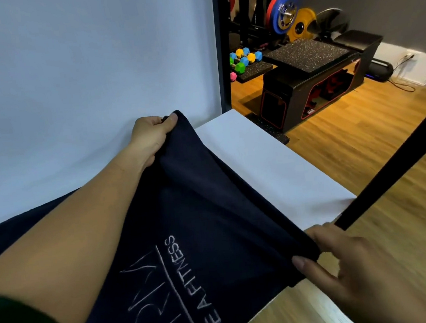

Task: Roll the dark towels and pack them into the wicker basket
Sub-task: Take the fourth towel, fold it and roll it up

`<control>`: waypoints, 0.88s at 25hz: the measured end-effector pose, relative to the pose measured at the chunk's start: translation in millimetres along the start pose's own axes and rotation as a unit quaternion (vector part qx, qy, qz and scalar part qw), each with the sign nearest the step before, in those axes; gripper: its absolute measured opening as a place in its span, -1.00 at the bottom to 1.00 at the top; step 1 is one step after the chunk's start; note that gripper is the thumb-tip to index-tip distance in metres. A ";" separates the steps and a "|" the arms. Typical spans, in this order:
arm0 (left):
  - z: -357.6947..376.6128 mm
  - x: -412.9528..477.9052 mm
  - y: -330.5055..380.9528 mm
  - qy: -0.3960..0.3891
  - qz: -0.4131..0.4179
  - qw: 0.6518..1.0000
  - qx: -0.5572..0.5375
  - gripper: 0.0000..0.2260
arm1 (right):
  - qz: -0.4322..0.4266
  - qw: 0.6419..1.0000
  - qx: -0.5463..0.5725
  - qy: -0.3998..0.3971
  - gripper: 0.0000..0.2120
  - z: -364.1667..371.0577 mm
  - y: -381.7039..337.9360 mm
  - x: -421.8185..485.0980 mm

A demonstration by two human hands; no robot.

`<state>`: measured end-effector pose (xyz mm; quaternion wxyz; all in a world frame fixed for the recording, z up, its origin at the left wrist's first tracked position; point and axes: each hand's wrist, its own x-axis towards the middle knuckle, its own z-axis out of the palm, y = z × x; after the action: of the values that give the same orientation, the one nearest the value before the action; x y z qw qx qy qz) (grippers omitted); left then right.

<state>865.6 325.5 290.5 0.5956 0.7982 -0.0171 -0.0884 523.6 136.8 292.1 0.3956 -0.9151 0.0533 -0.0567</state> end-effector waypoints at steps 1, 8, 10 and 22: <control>3.9 2.0 -3.8 0.006 0.017 0.998 0.068 -0.75 | 0.011 1.000 -0.017 -0.007 -0.74 3.7 5.4 -2.8; 24.9 -8.6 -7.3 0.124 0.244 0.857 0.436 -0.75 | 0.057 0.996 0.004 0.075 -0.85 22.8 13.5 -8.9; 20.4 -38.9 7.3 0.131 0.313 0.839 0.425 -0.77 | 0.096 0.992 0.041 0.067 -0.83 23.1 17.1 -11.3; 10.6 -172.5 -43.6 -0.071 0.113 0.823 0.552 -0.17 | 0.088 0.970 0.214 -0.077 -0.60 -1.5 33.9 0.0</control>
<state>690.8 351.0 266.8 0.0582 0.9776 -0.1953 -0.0531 521.6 112.6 268.4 0.5889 -0.8023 0.0897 0.0385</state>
